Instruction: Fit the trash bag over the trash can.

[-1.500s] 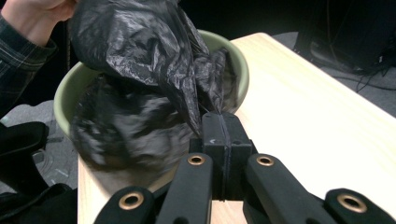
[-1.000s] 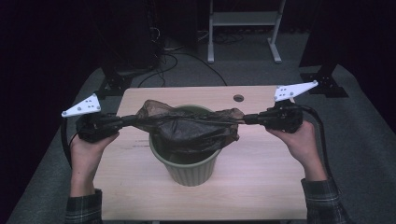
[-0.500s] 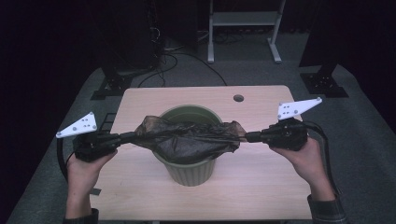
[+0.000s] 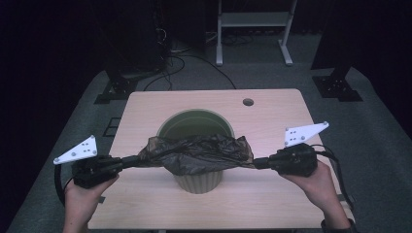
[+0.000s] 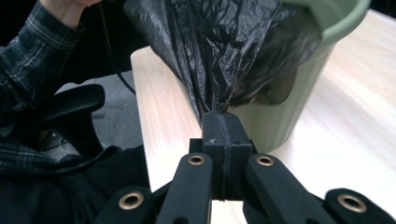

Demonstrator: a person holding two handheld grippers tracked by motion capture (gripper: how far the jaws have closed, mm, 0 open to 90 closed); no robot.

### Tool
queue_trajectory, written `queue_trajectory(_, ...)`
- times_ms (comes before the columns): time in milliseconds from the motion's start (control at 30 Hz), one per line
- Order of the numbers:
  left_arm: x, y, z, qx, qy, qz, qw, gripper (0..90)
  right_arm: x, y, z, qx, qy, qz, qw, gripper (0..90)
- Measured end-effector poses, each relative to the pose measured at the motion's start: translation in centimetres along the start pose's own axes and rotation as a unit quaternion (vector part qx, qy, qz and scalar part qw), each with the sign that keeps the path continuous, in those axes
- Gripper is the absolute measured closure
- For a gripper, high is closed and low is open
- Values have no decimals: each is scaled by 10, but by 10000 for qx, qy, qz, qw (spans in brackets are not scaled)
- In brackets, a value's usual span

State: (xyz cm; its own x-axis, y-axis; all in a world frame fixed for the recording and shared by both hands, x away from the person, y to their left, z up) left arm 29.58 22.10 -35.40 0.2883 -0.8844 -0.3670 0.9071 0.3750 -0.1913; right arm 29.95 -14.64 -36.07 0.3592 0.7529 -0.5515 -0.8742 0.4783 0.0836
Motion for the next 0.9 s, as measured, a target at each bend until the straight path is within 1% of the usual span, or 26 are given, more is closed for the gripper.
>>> queue_trajectory(167,1,-5,-9,-52,63,-68,9999,900,3,8,-11,18,68,105,9999,899)
queue_trajectory(300,-3,-9,-11,-76,47,-113,9999,900,0,16,-14,-7,60,172,9998,899)
queue_trajectory(367,-4,-11,-11,-71,34,-115,9999,900,-1,18,-14,-17,51,186,9998,899)
queue_trajectory(433,-6,-14,-12,-37,95,-102,9999,900,-5,22,-15,-44,32,228,9997,899)
queue_trajectory(533,-3,-13,-18,-77,235,-46,9997,900,-3,22,-19,-44,115,196,9997,899)
queue_trajectory(633,0,-6,-21,-86,273,53,9996,900,3,19,-24,-7,212,145,9997,899)
queue_trajectory(700,5,2,-23,-87,309,176,9993,899,9,14,-27,51,250,96,9996,899)
queue_trajectory(800,12,13,-26,-134,369,275,9989,899,17,6,-31,112,345,11,9993,899)
queue_trajectory(900,21,25,-29,-165,411,331,9985,899,25,-2,-35,173,444,-69,9988,899)
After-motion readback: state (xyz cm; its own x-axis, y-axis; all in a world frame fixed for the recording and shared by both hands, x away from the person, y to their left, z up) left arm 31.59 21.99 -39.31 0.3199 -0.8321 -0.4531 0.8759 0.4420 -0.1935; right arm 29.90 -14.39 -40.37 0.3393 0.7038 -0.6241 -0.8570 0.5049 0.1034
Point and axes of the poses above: each handheld gripper's, and its own axes: x roughly forward along the jaws, z roughly out of its top, y roughly to its left, the point moved 9 cm from there along x, roughly forward along the jaws, and after that the axes turned 11 degrees about -z, right-handed, at the moved point
